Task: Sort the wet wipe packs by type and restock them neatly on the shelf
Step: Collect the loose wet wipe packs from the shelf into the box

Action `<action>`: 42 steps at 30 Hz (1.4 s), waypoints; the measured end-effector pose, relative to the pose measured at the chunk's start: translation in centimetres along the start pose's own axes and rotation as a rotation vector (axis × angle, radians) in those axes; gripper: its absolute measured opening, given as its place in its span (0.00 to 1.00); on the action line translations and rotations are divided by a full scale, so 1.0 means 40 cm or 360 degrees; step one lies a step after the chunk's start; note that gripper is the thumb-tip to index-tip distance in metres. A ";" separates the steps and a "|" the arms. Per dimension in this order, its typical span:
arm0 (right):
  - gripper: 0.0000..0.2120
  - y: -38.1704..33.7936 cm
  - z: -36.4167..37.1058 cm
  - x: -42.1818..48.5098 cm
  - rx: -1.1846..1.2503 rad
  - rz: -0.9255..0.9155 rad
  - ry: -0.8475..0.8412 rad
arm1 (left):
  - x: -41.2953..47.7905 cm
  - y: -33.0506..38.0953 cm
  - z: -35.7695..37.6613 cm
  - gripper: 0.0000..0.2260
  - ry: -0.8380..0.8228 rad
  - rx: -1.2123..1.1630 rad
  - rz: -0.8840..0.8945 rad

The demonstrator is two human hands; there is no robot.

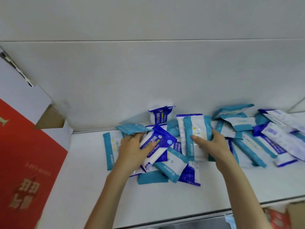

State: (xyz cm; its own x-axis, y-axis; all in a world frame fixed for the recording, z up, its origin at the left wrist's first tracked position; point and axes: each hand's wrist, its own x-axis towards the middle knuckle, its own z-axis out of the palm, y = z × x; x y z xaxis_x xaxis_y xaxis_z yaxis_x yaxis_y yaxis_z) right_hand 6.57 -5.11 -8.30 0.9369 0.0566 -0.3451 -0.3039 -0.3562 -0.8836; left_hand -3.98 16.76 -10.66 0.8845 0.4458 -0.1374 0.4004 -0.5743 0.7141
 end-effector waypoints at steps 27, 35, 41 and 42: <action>0.19 0.293 -0.697 -0.398 0.1154 0.0084 -0.0215 | -0.487 0.499 0.410 0.12 -0.0392 -0.0747 0.0404; 0.21 0.612 -1.030 -0.639 0.1137 0.0250 0.0100 | -0.872 0.624 0.807 0.05 -0.0643 -0.0953 0.0034; 0.09 0.751 -1.124 -0.719 0.1192 0.0448 0.0300 | -1.001 0.669 0.935 0.10 -0.0848 -0.0978 -0.0291; 0.09 0.760 -1.132 -0.724 0.1218 0.0462 0.0327 | -0.998 0.674 0.950 0.09 -0.0871 -0.0949 -0.0282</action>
State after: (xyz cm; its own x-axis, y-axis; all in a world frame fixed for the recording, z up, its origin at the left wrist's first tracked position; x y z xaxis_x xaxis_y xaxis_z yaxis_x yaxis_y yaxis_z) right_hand -21.99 -59.83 -10.83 0.7936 -0.1370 -0.5928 -0.5015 0.4043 -0.7649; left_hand -19.42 -42.61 -12.02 0.8734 0.0096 -0.4869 0.4870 0.0021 0.8734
